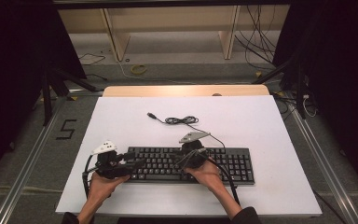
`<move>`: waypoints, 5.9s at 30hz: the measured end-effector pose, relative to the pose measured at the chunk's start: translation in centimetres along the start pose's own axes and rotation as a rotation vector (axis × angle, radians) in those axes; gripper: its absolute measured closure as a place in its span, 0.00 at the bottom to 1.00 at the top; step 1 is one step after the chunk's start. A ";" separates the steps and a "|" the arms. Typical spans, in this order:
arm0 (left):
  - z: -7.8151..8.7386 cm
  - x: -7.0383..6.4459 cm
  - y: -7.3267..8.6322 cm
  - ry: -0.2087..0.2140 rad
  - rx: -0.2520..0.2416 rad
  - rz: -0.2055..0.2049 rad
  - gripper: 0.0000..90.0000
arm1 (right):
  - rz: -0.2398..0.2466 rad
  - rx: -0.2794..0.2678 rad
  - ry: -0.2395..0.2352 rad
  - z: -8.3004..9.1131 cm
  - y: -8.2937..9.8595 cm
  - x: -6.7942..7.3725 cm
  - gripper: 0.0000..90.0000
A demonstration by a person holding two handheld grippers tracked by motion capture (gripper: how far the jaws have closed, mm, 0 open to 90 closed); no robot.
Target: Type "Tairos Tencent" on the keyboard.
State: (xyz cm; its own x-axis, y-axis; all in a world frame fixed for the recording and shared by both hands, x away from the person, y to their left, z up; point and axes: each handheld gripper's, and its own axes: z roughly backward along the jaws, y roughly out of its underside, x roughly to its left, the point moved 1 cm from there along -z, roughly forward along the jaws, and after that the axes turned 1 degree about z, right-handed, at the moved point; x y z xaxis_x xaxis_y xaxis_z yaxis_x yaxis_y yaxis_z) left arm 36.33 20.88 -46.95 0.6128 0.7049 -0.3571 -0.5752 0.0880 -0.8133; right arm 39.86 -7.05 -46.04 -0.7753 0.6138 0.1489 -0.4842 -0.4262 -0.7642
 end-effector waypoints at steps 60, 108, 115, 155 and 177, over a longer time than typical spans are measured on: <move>-0.3 -0.1 0.3 0.017 0.017 -0.014 0.35 | -0.001 0.090 0.024 -1.7 1.6 -0.9 1.00; -1.1 -0.2 -0.2 0.025 0.038 -0.032 0.35 | -0.045 -0.059 -0.037 2.0 1.1 -0.7 0.43; -1.5 -0.2 -0.6 0.029 0.054 -0.030 0.36 | -0.045 -0.073 -0.035 2.3 1.2 -0.5 0.41; -5.8 -0.6 -1.6 -0.024 0.259 -0.145 0.92 | -0.072 -0.091 -0.020 3.1 1.7 -1.1 0.34; -6.7 -0.9 -1.4 -0.038 0.288 -0.178 0.99 | -0.066 -0.084 -0.014 3.0 1.7 -1.2 0.35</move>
State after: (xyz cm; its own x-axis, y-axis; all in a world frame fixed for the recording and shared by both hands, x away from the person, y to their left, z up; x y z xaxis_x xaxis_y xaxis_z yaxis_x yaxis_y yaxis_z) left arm 40.23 15.43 -48.58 0.6999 0.6858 -0.1997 -0.5937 0.4031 -0.6964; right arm 38.69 -10.53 -45.62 -0.7488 0.6289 0.2094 -0.4994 -0.3276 -0.8020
